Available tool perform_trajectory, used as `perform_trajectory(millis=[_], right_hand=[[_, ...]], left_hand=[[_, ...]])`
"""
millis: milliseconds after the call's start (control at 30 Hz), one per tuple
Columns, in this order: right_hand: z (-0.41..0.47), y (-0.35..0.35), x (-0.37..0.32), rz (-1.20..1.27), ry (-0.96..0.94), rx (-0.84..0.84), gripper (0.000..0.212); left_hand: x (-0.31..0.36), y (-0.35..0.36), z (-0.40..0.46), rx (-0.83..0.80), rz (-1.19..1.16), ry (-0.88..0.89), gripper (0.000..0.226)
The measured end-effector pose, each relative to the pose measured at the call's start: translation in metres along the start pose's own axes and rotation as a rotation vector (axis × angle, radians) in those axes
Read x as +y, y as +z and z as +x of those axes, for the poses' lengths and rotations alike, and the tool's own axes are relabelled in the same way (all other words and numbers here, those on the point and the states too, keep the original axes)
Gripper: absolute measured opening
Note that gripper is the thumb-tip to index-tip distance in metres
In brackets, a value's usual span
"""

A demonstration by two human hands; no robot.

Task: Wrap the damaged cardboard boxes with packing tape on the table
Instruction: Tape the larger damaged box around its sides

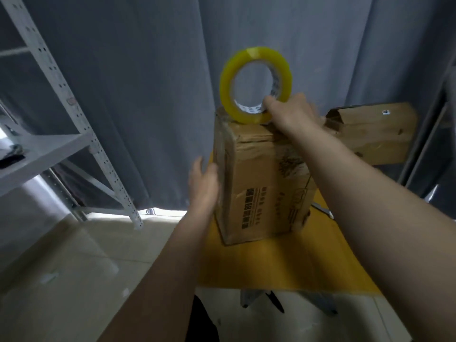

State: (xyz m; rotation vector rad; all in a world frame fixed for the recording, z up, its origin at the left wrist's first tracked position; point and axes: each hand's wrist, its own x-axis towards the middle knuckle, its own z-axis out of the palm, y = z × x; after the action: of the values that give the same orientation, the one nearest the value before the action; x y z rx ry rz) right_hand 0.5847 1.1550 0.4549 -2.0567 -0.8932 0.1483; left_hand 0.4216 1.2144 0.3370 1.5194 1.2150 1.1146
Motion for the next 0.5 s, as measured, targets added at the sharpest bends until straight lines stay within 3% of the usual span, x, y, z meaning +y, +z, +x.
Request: perform_trajectory(millis=[67,133,333,500], right_hand=[[-0.003,0.009,-0.007,-0.059,-0.055,-0.013,0.05],[-0.007,0.016,-0.01,-0.102,-0.105,0.0,0.05],[-0.011,0.025,-0.015,-0.197,-0.175,-0.007,0.063],[-0.003,0.022,-0.012,-0.153,-0.209,-0.018,0.044]], left_hand=[[0.043,-0.012,0.001,-0.093,-0.156,0.287,0.076],[0.069,-0.02,0.002,-0.204,-0.168,0.455,0.088],[0.07,-0.027,0.02,-0.33,-0.013,0.306,0.105],[0.064,-0.031,0.021,-0.347,0.042,0.321,0.093]])
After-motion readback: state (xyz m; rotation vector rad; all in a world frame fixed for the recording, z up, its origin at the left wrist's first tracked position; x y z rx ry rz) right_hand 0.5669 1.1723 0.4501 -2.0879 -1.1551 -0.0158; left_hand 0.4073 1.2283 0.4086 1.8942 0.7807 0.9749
